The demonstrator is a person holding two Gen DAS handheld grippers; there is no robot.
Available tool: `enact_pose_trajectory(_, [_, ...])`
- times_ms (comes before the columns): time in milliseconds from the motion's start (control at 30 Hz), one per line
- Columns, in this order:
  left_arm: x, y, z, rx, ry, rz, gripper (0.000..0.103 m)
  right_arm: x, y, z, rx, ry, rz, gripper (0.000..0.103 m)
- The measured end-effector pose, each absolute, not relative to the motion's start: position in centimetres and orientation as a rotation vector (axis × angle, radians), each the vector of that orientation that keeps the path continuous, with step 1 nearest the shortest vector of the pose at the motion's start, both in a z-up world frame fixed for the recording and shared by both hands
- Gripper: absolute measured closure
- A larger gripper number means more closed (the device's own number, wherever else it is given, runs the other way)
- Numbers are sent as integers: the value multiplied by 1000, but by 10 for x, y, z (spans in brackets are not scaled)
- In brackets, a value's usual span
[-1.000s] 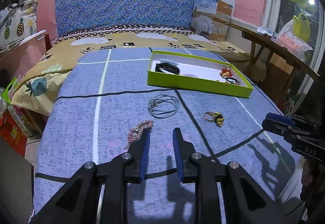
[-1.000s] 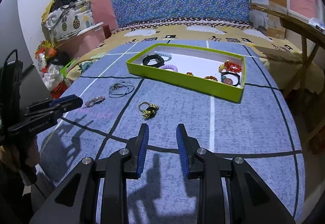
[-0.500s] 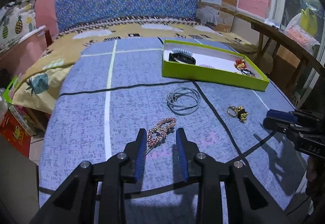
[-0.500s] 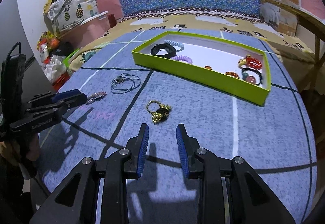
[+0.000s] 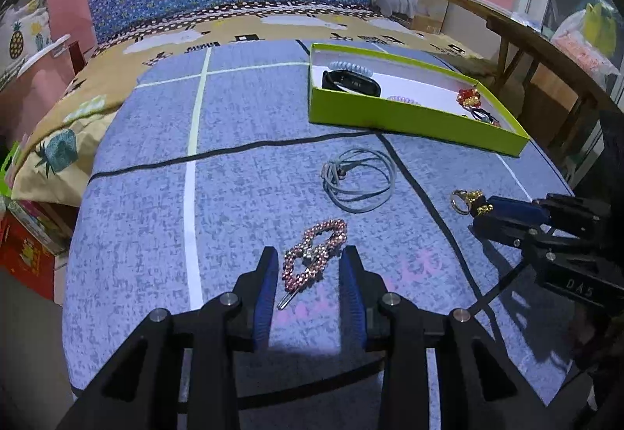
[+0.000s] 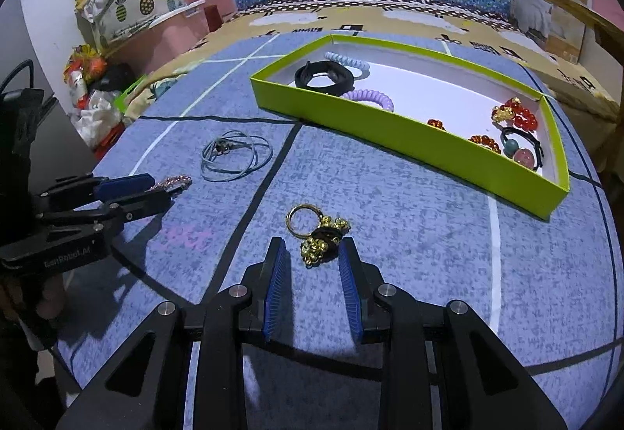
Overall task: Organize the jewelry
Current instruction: 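Grasp the pink rhinestone hair clip with the left tool while the right tool grasps the gold charm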
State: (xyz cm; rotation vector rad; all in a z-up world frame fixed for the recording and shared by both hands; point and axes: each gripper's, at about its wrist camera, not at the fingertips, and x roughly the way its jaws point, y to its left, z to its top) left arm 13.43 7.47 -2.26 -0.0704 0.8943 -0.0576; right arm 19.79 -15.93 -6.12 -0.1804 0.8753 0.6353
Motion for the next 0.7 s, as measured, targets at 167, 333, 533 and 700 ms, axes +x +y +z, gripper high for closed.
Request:
enact_pose_trajectory(167, [135,68,-23,-28,898,-49,68,199,-157,-61,-195,877,625,74])
enact_pose_trajectory(333, [134,64,-22,1,899,-44,75,198,-158,-61,-215,871,612,83])
enact_pose_trajectory(533, [129,61,-21,-8,896,-56,80,198,-166,-60,-186,873,615,83])
enact_pose_trajectory(700, [118,53,-22,-13,874,-72,83,193,-174,-59,-159,868,618,84])
